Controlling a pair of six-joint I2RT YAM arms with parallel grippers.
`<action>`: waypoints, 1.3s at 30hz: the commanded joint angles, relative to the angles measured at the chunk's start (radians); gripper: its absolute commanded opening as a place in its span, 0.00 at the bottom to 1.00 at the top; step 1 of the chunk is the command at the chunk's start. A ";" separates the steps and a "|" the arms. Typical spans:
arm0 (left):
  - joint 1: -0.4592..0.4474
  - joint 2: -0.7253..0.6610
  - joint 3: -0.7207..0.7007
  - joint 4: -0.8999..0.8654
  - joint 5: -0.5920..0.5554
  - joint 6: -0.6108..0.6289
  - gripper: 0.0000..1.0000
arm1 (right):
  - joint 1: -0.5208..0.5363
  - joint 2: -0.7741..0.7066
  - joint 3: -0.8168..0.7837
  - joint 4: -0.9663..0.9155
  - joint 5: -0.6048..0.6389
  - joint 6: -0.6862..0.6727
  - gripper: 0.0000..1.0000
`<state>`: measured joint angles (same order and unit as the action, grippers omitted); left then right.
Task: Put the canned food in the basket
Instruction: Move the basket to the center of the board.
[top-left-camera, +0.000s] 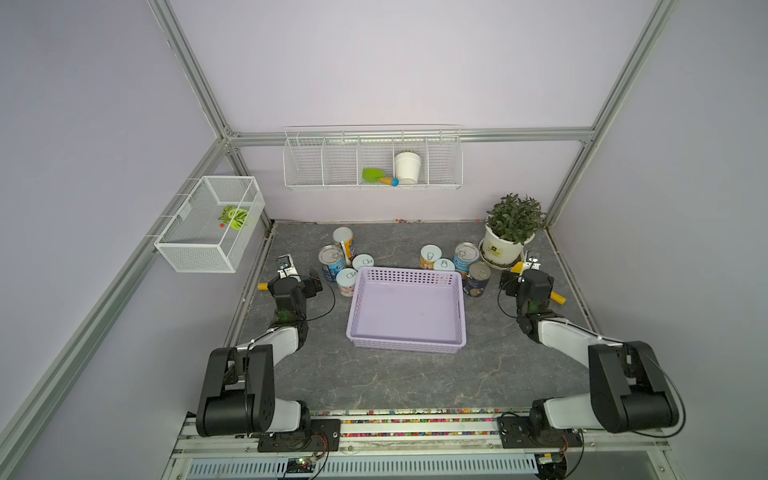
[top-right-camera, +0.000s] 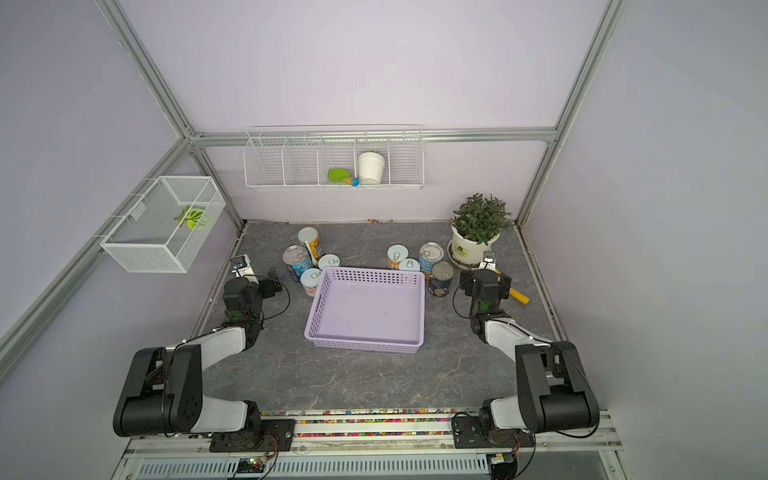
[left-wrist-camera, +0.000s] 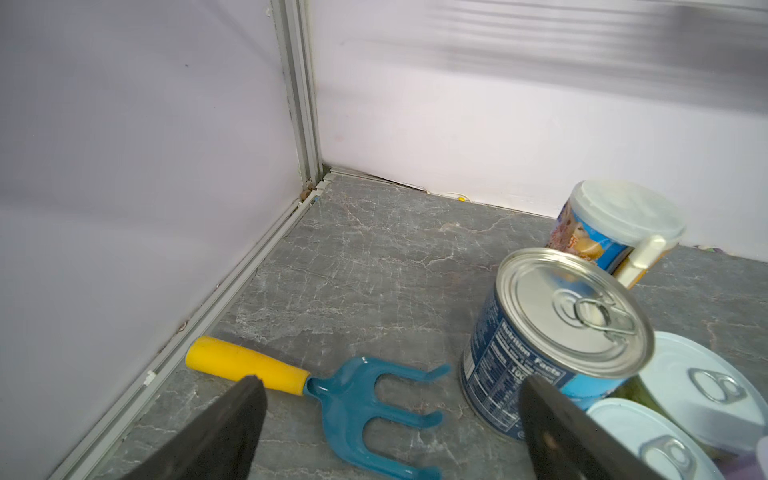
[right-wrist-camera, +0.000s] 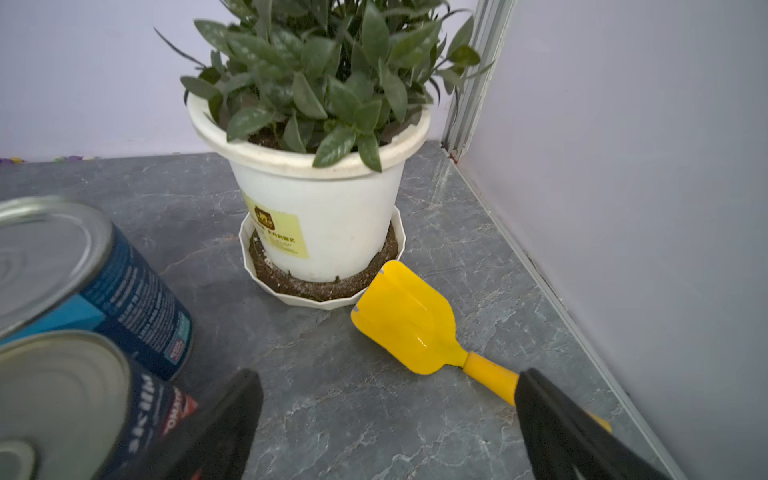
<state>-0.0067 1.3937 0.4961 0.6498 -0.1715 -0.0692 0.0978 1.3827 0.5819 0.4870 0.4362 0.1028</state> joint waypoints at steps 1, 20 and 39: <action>-0.004 -0.073 -0.001 -0.116 -0.068 -0.033 0.99 | 0.013 -0.076 0.035 -0.200 0.091 0.123 0.99; -0.018 -0.435 0.447 -1.180 0.095 -0.850 0.99 | 0.323 -0.231 0.543 -1.083 -0.374 0.448 0.98; -0.036 -0.367 0.295 -0.997 0.466 -0.731 0.90 | 0.457 0.017 0.415 -1.045 -0.448 0.426 0.86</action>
<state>-0.0395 1.0019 0.8032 -0.3714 0.2413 -0.8104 0.5457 1.3823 0.9688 -0.5507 0.0059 0.5327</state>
